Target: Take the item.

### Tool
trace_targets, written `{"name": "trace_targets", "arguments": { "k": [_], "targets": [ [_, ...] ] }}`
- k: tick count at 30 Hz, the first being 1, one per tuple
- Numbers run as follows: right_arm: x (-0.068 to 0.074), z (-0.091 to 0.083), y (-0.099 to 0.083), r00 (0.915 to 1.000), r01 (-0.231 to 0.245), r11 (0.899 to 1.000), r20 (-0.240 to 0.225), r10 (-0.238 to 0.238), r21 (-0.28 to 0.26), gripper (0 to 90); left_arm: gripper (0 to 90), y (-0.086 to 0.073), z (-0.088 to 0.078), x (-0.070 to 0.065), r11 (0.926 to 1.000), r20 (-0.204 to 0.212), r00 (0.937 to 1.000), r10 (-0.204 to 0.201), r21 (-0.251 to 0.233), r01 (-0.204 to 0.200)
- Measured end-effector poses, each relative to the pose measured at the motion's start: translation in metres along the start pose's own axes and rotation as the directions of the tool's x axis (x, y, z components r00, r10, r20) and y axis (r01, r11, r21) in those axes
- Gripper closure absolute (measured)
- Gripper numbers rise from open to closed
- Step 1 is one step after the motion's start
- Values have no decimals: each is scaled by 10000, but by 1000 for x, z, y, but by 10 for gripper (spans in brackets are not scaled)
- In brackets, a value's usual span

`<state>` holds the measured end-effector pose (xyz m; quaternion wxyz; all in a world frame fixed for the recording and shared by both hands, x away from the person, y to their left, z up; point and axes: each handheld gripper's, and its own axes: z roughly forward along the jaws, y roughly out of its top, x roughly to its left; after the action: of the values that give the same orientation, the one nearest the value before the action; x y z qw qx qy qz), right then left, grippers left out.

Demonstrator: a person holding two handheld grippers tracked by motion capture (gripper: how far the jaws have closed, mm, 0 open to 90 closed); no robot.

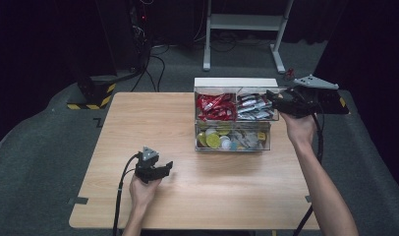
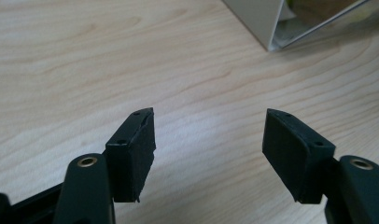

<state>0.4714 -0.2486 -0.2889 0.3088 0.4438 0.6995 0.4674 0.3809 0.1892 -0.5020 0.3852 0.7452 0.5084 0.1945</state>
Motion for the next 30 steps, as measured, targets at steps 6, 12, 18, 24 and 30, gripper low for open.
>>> {"name": "trace_targets", "arguments": {
  "k": [6,12,18,24,30],
  "targets": [
    [-1,0,0,10000,-41,10000,-46,41,7,312,354,19,-1,-6,9990,305,9991,282,-351,-271],
    [-1,0,2,10000,-52,9999,-60,52,130,311,359,37,-1,-12,9969,669,9968,428,-682,-382],
    [-3,1,4,9998,-164,9997,-132,166,162,307,423,58,-4,-19,9856,1075,9883,1077,-1418,-920],
    [-4,2,4,9994,-245,9996,-234,249,159,306,396,80,-9,-23,9789,1157,9860,1204,-1792,-985],
    [-3,4,6,9994,-201,9994,-275,209,273,306,413,102,-15,-28,9695,1324,9827,1294,-2250,-973]
  ]
}}
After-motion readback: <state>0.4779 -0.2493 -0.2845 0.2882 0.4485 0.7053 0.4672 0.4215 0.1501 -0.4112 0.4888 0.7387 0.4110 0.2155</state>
